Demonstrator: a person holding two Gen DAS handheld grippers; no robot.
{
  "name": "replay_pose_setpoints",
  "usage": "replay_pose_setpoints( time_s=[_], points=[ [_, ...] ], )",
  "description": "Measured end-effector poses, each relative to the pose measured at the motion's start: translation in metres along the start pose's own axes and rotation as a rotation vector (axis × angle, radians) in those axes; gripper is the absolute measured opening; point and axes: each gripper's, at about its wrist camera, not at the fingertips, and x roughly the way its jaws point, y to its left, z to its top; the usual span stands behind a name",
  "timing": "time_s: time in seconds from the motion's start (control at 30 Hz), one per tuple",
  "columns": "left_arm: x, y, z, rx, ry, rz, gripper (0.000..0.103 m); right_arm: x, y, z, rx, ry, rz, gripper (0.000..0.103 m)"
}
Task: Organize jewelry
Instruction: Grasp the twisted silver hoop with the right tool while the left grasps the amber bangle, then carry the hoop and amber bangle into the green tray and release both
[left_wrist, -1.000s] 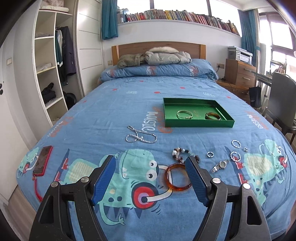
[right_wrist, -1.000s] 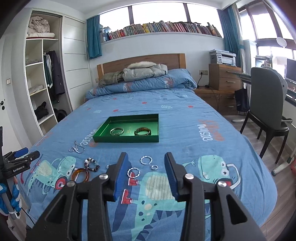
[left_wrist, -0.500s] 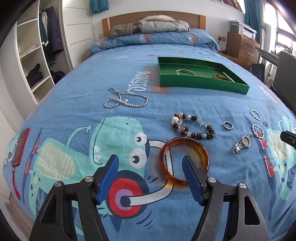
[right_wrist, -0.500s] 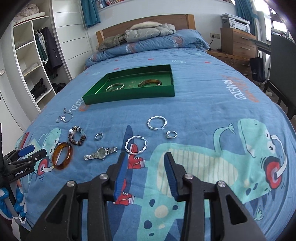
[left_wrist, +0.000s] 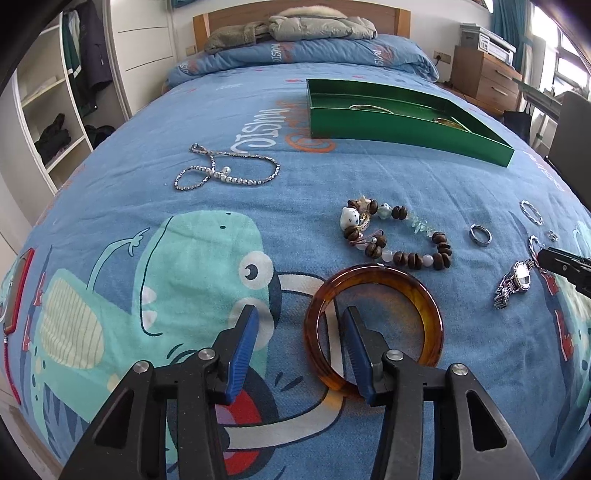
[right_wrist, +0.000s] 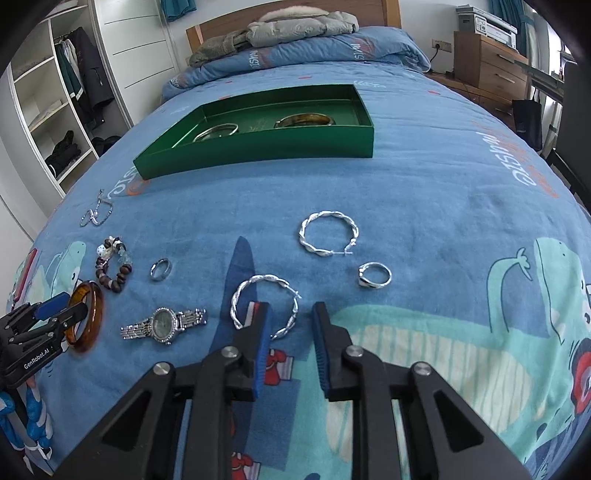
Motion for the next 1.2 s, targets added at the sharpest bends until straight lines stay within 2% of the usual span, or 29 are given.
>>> replay_pose_setpoints(
  time_s=[0.2,0.27,0.37,0.43,0.5,0.6,0.97,1.2],
  points=[
    [0.007,-0.006,0.006,0.004,-0.004,0.016,0.044,0.016,0.009,0.010,-0.096,0.089,-0.028,0.018],
    [0.008,-0.008,0.009,0.010,-0.005,0.007,0.039,0.020,0.011,0.013,-0.123,0.107,-0.036,0.015],
    [0.009,-0.013,0.012,0.037,-0.008,-0.003,0.026,0.021,0.018,0.015,-0.157,0.113,-0.048,0.004],
    [0.007,-0.017,0.011,0.062,-0.012,0.000,0.015,0.019,0.020,0.015,-0.161,0.104,-0.057,0.003],
    [0.004,-0.020,0.009,0.080,-0.017,0.003,0.011,0.014,0.020,0.012,-0.151,0.082,-0.053,0.003],
    [-0.005,-0.020,0.004,0.077,-0.022,0.005,0.011,0.001,0.015,0.006,-0.113,0.043,-0.017,0.003],
    [-0.051,-0.020,-0.003,0.080,-0.090,0.012,0.010,-0.056,0.015,-0.010,-0.082,-0.093,-0.023,0.003],
    [-0.075,-0.025,0.019,0.105,-0.145,-0.011,0.010,-0.079,0.007,-0.007,-0.058,-0.147,-0.022,0.003]
  ],
)
